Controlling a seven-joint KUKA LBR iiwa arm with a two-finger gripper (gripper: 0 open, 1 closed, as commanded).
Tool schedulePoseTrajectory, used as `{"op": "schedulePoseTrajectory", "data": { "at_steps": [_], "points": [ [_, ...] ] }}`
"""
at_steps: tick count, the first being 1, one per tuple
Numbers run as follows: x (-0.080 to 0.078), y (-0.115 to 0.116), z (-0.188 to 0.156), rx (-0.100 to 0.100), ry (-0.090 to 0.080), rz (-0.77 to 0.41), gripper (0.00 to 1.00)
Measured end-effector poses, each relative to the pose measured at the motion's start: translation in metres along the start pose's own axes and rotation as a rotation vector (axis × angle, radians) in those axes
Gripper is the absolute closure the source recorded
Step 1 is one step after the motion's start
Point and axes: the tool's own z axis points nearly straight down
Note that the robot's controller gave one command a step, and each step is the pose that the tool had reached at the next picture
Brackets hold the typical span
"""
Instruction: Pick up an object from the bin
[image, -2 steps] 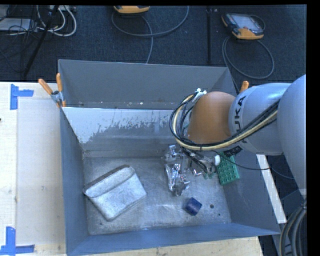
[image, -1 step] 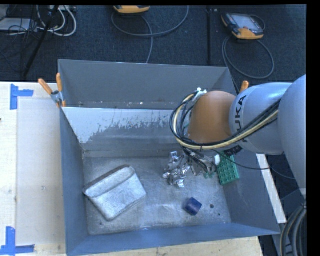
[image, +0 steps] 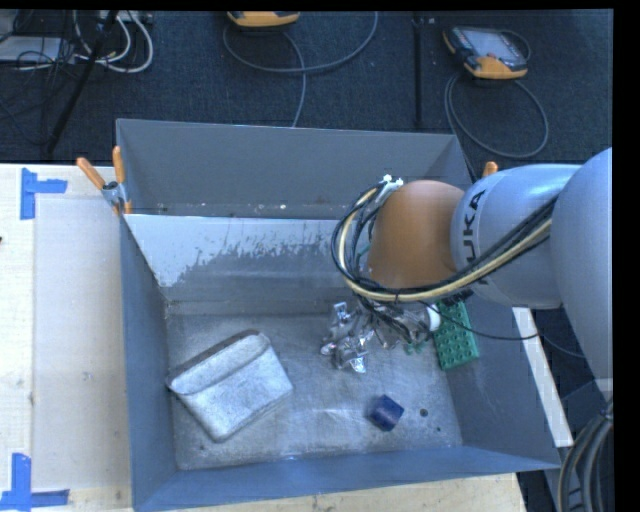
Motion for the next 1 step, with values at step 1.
{"op": "schedulePoseTrajectory", "data": {
  "at_steps": [1],
  "points": [
    [-0.0118,-0.0069,-0.1867,-0.005,-0.003,-0.253,1.0]
  ]
}}
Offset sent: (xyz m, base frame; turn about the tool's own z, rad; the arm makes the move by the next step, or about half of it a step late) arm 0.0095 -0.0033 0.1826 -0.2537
